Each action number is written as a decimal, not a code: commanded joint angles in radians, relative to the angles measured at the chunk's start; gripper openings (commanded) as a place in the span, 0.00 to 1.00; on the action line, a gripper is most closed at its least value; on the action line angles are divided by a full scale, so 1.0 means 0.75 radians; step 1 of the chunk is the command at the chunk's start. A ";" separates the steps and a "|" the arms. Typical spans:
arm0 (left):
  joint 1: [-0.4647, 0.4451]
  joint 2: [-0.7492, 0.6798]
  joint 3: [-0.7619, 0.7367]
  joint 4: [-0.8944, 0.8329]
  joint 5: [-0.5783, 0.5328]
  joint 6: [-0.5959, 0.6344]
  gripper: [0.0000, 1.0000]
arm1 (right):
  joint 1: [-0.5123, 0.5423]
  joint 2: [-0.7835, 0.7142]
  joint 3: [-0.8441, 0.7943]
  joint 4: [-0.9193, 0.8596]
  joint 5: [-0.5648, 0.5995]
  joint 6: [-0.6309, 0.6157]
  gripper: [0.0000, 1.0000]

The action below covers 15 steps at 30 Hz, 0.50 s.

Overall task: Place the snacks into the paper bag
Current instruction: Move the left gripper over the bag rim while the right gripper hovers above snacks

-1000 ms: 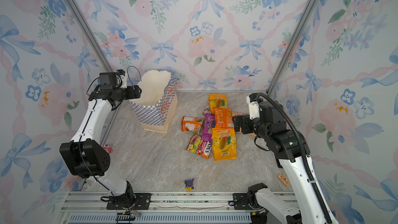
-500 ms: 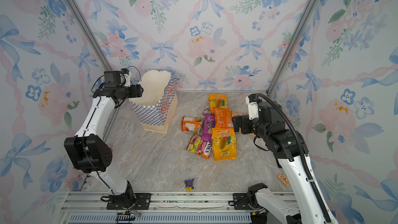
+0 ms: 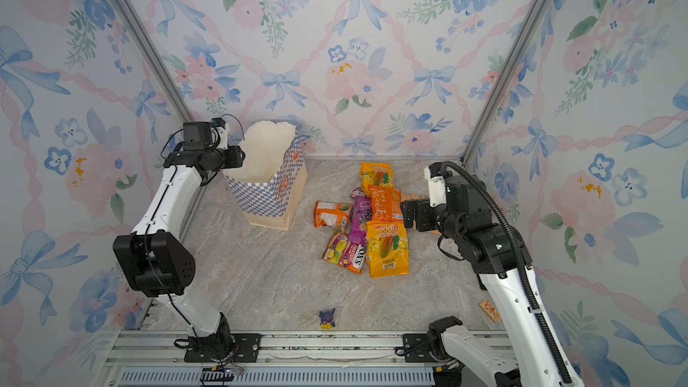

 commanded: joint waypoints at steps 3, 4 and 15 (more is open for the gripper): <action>-0.001 0.039 0.033 -0.001 0.025 -0.012 0.43 | 0.010 -0.026 -0.012 0.006 0.009 0.022 0.97; -0.001 0.039 0.035 -0.001 0.025 -0.012 0.42 | 0.009 -0.027 -0.012 0.006 0.011 0.022 0.97; -0.002 0.028 0.033 -0.001 0.039 -0.026 0.30 | 0.010 -0.045 -0.013 0.009 0.011 0.034 0.97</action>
